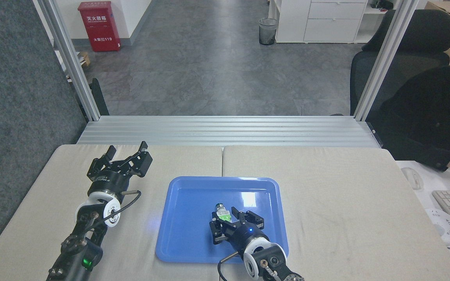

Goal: Pick up switch part and place in tray

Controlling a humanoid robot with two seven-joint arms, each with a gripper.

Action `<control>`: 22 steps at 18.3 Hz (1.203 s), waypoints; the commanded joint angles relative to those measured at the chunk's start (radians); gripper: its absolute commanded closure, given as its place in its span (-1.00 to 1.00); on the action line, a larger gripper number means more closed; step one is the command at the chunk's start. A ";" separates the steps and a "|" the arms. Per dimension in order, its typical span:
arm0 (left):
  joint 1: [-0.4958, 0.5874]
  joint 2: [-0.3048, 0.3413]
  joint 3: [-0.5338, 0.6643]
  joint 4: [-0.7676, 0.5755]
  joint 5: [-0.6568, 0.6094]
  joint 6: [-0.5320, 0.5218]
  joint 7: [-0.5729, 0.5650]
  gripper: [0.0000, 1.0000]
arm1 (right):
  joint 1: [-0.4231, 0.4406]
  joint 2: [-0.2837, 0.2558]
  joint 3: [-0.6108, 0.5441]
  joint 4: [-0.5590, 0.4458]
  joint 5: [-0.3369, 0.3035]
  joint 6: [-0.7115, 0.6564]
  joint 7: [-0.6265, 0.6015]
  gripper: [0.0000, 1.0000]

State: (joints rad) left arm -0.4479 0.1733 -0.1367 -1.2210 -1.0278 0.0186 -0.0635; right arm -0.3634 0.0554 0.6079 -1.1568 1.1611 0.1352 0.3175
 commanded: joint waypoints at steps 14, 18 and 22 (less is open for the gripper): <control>0.000 0.000 0.000 0.000 0.000 0.000 0.001 -1.00 | -0.181 -0.414 -0.591 0.042 -0.138 -0.289 -0.164 -0.98; 0.000 0.000 0.000 0.000 0.000 0.000 0.001 -1.00 | -0.146 -0.473 -0.600 0.048 -0.212 -0.284 -0.163 -0.98; 0.000 0.000 0.000 0.000 0.000 0.000 0.001 -1.00 | -0.144 -0.482 -0.603 0.065 -0.212 -0.286 -0.163 -0.98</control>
State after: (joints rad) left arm -0.4479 0.1733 -0.1367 -1.2210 -1.0278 0.0186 -0.0635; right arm -0.5184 -0.2567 0.1028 -1.1182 0.9861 -0.1525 0.1559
